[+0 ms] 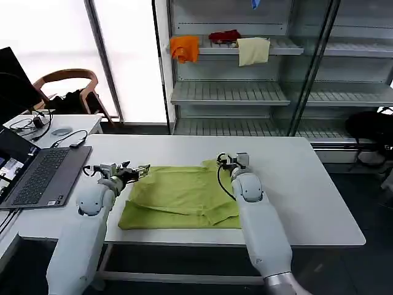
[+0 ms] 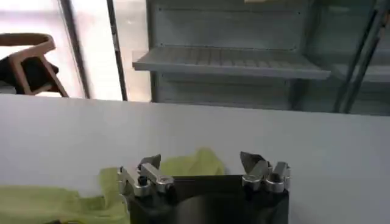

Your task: Fold and organize the clothes.

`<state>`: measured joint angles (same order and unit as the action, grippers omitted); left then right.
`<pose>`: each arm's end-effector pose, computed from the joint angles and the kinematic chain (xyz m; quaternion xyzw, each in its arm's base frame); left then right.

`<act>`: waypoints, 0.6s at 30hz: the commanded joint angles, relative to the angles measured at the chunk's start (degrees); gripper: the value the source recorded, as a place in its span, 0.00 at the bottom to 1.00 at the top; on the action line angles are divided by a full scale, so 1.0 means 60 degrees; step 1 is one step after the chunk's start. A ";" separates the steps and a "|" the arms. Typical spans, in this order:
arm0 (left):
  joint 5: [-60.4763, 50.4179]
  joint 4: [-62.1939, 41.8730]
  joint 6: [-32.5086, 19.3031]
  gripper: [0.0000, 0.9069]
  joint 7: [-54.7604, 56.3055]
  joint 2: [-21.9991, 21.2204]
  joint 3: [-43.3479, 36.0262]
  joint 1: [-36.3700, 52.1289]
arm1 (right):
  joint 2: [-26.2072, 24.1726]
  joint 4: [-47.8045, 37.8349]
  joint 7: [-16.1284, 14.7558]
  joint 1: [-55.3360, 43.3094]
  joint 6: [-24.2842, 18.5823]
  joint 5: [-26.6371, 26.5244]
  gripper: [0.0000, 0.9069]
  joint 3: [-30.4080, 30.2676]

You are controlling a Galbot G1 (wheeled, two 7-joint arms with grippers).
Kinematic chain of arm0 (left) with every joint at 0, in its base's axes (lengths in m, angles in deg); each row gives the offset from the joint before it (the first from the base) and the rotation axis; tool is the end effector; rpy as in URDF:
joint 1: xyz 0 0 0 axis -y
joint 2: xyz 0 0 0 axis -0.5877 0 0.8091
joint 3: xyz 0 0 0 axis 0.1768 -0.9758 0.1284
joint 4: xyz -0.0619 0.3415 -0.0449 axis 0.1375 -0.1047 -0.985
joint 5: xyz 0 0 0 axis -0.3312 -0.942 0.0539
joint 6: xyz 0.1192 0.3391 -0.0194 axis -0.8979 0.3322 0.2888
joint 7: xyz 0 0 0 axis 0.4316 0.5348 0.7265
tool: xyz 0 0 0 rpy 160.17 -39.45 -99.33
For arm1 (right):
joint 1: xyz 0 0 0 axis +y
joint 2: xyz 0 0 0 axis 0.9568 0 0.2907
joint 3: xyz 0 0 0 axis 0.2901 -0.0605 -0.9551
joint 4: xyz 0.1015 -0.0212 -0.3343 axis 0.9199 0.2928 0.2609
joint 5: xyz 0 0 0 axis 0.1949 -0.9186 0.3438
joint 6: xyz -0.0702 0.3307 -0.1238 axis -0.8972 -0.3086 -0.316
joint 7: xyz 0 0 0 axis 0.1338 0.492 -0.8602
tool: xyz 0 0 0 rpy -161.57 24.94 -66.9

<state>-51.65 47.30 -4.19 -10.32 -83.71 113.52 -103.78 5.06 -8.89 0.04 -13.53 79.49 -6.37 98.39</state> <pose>0.4812 0.1099 -0.2540 -0.0900 -0.9706 -0.0386 0.2200 0.5287 0.0640 -0.2458 0.0387 -0.9767 0.0255 0.2095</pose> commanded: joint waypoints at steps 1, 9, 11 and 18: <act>-0.0509 -0.0689 0.0003 1.00 -0.0156 -0.0010 -0.0124 0.0299 | 0.0081 -0.0569 -0.0010 -0.0333 -0.0002 0.0149 1.00 0.0029; -0.0466 -0.0682 -0.0002 0.91 -0.0174 -0.0047 -0.0074 0.0238 | 0.0081 -0.0786 -0.0064 -0.0315 -0.0009 0.0286 0.94 0.0068; -0.0471 -0.0679 -0.0005 0.89 -0.0195 -0.0073 -0.0071 0.0233 | 0.0089 -0.0864 -0.0102 -0.0297 -0.0010 0.0313 0.93 0.0084; -0.0542 -0.0708 -0.0007 0.13 -0.0215 -0.0121 -0.0110 0.0202 | 0.0099 -0.0871 -0.0306 -0.0135 -0.0009 0.0579 0.00 -0.0002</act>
<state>-54.14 43.84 -4.23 -11.38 -84.37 113.00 -102.84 5.55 -13.39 -1.39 -14.33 79.22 -4.03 98.54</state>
